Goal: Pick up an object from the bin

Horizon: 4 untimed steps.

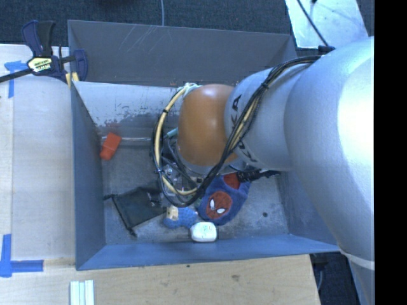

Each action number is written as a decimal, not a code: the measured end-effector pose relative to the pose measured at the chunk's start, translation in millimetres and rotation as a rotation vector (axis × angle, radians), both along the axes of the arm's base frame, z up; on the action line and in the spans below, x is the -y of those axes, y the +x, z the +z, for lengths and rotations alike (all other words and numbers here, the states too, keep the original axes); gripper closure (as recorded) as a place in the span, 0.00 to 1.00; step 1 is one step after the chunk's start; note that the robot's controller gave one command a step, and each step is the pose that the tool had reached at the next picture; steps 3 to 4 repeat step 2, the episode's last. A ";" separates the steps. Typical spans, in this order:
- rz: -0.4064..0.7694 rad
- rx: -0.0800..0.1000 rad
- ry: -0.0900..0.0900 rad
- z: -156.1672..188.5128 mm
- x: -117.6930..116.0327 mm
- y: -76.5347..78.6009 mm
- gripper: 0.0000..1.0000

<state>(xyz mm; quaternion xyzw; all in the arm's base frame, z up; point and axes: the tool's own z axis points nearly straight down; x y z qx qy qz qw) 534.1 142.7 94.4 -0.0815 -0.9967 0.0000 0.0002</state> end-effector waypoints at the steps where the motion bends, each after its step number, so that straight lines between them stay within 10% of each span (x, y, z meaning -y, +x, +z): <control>1: -0.002 0.005 0.003 32.2 -47.2 -23.4 1.00; 2: 0.009 0.010 0.003 111.3 -43.2 -21.6 1.00; 4: 0.009 0.010 0.003 111.3 -43.2 -21.6 1.00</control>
Offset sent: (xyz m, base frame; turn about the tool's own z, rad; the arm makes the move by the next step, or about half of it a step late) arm -0.0234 0.0442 0.0304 0.0078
